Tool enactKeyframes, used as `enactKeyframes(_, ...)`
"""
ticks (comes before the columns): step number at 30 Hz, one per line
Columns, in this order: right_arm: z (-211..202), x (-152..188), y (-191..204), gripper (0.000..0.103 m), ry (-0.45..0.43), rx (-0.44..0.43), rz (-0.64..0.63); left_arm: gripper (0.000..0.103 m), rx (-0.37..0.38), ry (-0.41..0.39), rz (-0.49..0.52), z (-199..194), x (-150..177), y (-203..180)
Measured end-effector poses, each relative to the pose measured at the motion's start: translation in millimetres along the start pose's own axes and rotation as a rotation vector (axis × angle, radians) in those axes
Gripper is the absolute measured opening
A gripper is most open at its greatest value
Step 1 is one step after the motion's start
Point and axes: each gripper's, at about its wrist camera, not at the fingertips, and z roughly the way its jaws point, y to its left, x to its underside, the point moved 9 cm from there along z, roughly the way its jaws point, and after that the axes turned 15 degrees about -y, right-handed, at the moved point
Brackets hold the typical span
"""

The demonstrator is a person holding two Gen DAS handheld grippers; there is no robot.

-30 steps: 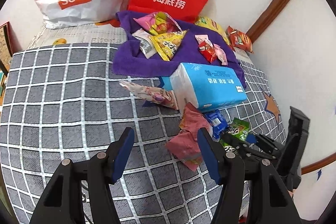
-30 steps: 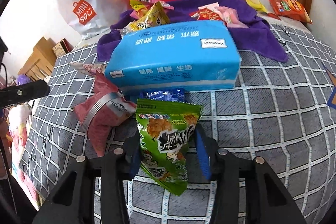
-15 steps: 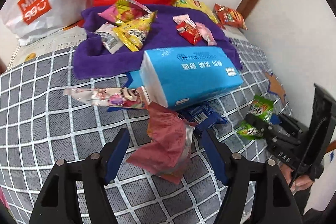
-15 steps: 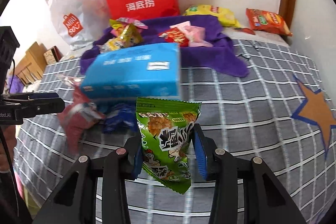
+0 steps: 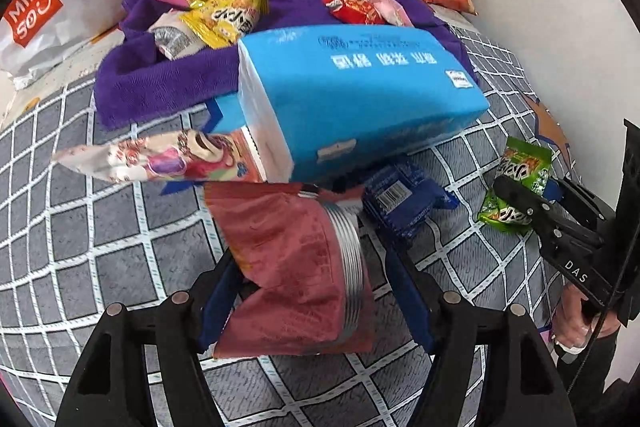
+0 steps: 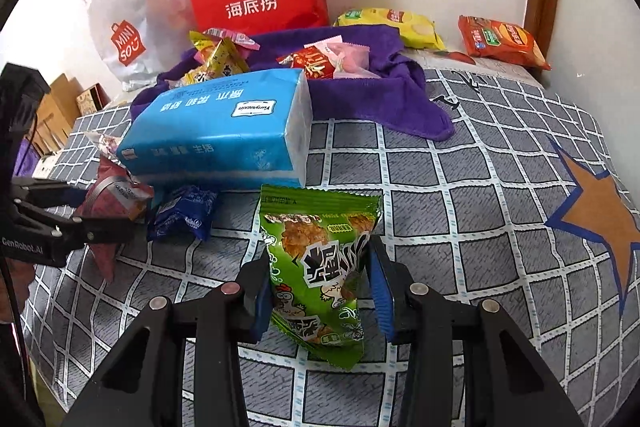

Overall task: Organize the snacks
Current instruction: 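Grasp the green snack bag with the right tool while the left tool grasps the maroon bag, then carry the green bag and maroon bag up toward the purple towel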

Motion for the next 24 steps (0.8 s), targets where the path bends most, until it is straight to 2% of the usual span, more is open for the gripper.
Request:
enactKeyframes(3,0,1,-2,0.041,-0.01,-0.005,0.025,0.067,-0.01,-0.016,0.0,0,2,0)
enactKeyframes(4,0,1,-3,0.041,-0.011,-0.006,0.029,0.059,-0.009,-0.022,-0.003,-1,2,0)
enactKeyframes(8,-1,1,-2,0.041,0.0,-0.002,0.023,0.051,0.011,-0.028,-0.031,-5,2,-1)
enactKeyframes(12,-4,0,2,0.04,0.007,0.018,-0.022,0.05,0.021,-0.055,-0.047,-18,0,-2)
enactKeyframes(24,-37,-24,27,0.04,-0.029,0.001,-0.044,0.049,0.06,-0.152,-0.063,-68,-13,-9)
